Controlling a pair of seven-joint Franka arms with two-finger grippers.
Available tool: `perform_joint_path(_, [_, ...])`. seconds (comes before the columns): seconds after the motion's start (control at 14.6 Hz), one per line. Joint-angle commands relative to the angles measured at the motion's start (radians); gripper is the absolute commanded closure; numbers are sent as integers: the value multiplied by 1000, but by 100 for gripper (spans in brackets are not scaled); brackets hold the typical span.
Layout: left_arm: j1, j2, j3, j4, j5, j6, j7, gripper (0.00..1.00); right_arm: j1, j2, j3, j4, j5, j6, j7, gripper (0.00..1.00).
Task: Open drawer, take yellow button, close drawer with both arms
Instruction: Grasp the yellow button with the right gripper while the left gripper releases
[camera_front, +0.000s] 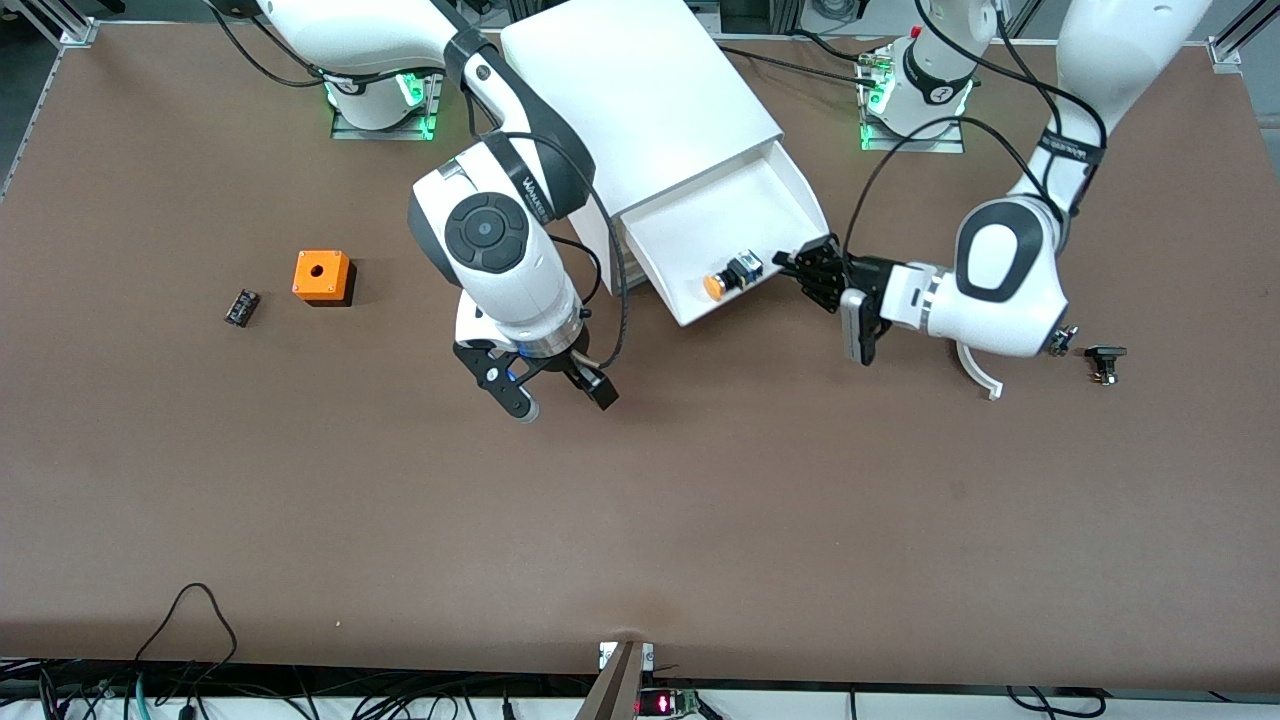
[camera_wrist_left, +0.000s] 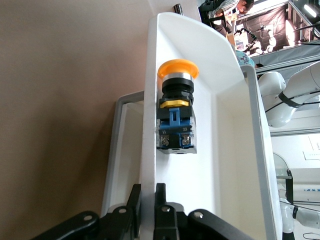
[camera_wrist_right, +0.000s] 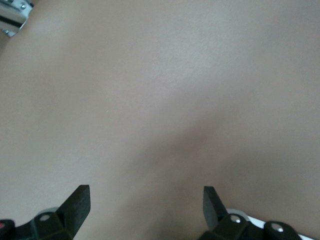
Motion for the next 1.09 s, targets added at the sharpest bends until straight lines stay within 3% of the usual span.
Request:
perform_joint_path(0.0, [22, 40, -3, 46, 94, -23, 1, 100, 47, 23, 6, 52, 8, -11, 18, 0])
perform_joint_path(0.07, [24, 40, -3, 44, 94, -23, -2, 73, 64, 23, 6, 61, 8, -11, 18, 0])
perform_joint_path(0.14, [25, 36, -4, 46, 94, -28, -2, 1, 87, 23, 6, 70, 8, -10, 18, 0])
perform_joint_path(0.68, [56, 28, -1, 213, 98, -256, -289, 0, 225, 23, 6, 132, 5, 24, 12, 0])
perform_joint_path(0.89, [77, 28, 0, 271, 104, -317, -336, 0, 268, 25, 3, 138, 3, 33, 134, 0])
perform_joint_path(1.02, [91, 28, -1, 325, 207, -333, -358, 0, 279, 28, 4, 138, 5, 41, 224, 0])
